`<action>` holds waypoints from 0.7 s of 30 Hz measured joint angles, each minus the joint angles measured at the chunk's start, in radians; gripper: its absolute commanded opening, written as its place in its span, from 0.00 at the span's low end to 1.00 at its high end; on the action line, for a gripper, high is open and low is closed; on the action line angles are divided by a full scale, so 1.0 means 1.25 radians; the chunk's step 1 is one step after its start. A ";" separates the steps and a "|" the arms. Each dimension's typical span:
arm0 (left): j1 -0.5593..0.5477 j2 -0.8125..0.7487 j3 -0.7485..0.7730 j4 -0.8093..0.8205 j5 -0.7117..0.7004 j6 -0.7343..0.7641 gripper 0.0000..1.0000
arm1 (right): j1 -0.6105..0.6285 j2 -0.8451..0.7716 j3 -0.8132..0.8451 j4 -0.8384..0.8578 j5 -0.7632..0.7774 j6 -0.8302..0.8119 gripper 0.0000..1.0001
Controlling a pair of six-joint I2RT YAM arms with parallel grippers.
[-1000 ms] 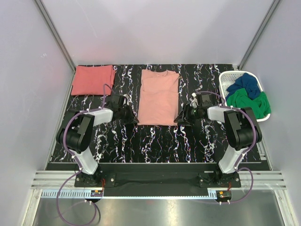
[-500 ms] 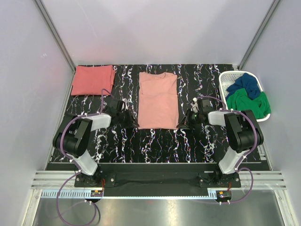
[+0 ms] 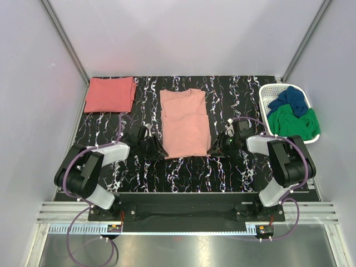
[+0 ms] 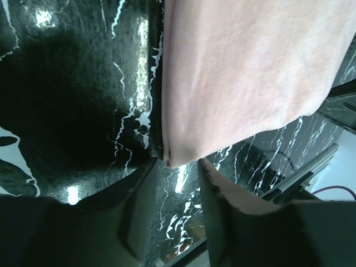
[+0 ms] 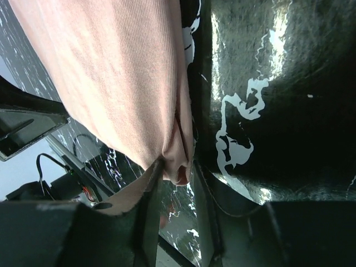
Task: Fold and stack the t-shirts
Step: Fold the tshirt
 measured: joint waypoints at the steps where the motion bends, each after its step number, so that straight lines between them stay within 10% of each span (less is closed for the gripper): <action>1: -0.001 -0.001 0.000 0.000 0.000 -0.002 0.48 | 0.000 0.000 -0.001 0.001 0.001 0.000 0.36; 15: -0.002 0.013 0.006 0.020 0.007 -0.045 0.51 | 0.005 -0.032 0.004 -0.034 0.038 0.009 0.58; 21: -0.001 0.036 0.006 0.053 0.007 -0.058 0.38 | 0.006 -0.035 0.002 -0.031 0.045 0.010 0.43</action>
